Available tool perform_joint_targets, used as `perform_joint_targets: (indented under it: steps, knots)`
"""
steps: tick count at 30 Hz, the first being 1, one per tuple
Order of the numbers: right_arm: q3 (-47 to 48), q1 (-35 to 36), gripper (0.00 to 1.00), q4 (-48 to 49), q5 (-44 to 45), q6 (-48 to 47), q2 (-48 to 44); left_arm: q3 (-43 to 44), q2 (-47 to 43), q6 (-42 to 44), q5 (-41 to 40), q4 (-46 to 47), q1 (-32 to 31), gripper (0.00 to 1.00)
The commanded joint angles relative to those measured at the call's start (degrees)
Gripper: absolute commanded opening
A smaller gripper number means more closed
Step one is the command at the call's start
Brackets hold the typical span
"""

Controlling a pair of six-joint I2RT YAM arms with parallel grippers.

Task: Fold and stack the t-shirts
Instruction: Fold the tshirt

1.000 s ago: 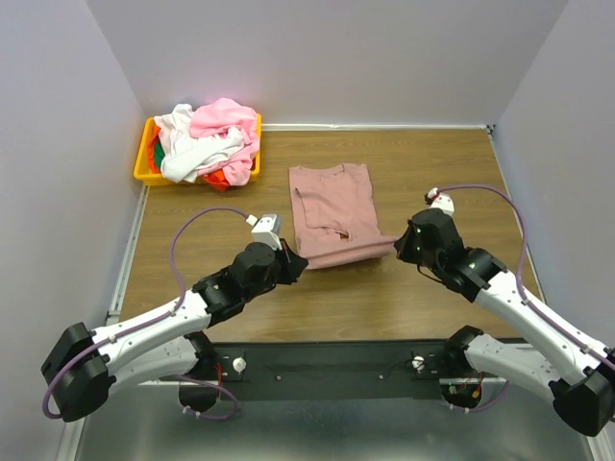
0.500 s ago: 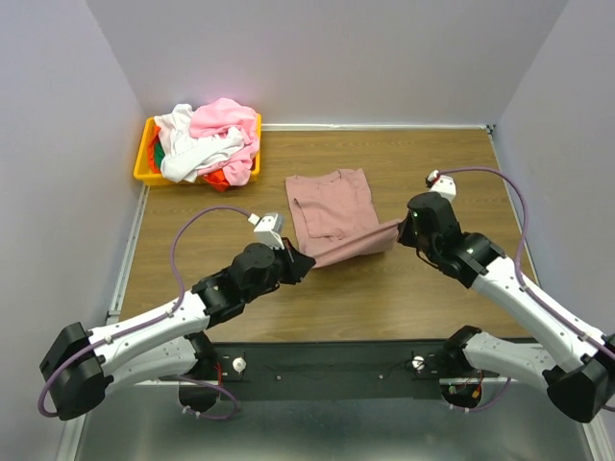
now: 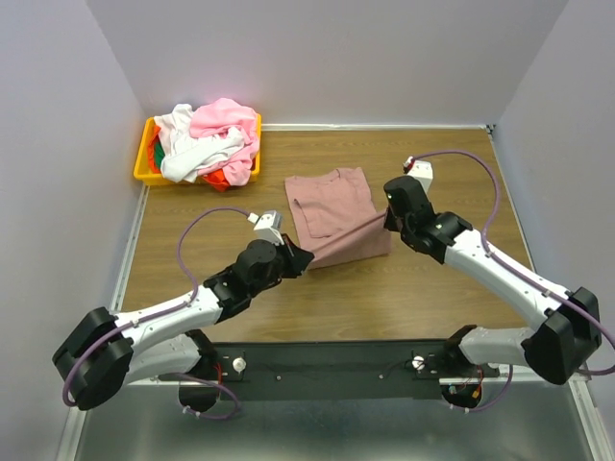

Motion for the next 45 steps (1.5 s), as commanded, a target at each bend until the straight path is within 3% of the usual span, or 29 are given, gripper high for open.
perform_joint_targets:
  steps: [1, 12, 24, 33, 45]
  knots:
    - [4.8, -0.5, 0.0, 3.0, 5.6, -3.0, 3.8, -1.1, 0.8, 2.5, 2.5, 4.2, 3.5, 0.0]
    - [16.0, -3.0, 0.0, 4.8, 6.9, -7.5, 15.6, 4.5, 7.4, 8.6, 8.6, 8.0, 13.1, 0.0]
    - [30.4, -8.0, 0.0, 6.3, 6.2, -10.8, 31.2, 14.8, 23.3, 11.4, 21.1, 14.1, 25.6, 0.0]
    - [40.7, -11.2, 0.0, 7.7, 3.4, -13.3, 44.5, 23.9, 39.3, 11.6, 26.6, 17.5, 30.5, 0.0]
    - [48.7, -12.6, 0.01, 8.2, 0.7, -14.0, 53.0, 29.7, 46.6, 10.4, 26.3, 18.9, 33.7, 0.0]
